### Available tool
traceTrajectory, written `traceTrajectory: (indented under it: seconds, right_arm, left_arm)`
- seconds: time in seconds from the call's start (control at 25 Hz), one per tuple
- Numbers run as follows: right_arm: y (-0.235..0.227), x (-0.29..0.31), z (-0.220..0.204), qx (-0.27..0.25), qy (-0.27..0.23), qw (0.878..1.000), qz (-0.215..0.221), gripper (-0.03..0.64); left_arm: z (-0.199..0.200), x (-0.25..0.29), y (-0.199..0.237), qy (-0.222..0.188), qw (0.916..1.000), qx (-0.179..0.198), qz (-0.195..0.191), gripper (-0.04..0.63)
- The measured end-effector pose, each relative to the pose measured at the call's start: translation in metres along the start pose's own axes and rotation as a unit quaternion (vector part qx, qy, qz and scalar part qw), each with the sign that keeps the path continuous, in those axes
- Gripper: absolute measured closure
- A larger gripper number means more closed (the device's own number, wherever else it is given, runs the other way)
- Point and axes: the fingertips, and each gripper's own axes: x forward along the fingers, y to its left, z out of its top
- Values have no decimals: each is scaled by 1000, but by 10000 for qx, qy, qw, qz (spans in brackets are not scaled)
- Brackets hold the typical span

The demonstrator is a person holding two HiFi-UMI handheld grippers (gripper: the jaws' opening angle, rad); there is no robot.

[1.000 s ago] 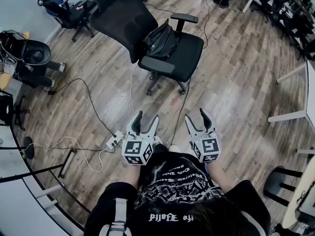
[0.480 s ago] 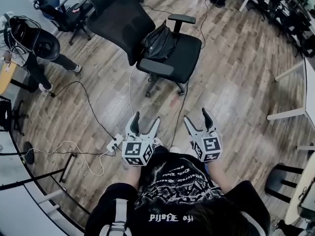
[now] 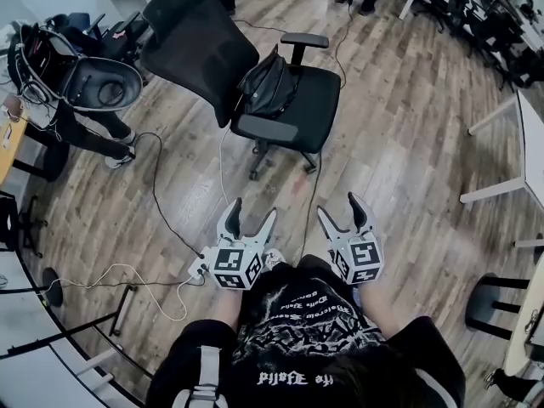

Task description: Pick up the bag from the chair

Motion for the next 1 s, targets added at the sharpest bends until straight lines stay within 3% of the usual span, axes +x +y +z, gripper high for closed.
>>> traceTrajectory:
  seconds: [0.52, 1.0]
  right_arm:
    - [-28, 22, -4, 220, 57, 9996, -164, 264]
    - [-164, 135, 53, 77, 88, 9988, 486, 275]
  left_arm:
    - [2, 51, -5, 253, 9989, 9, -388, 225]
    - [49, 208, -36, 296, 9994, -132, -106, 225]
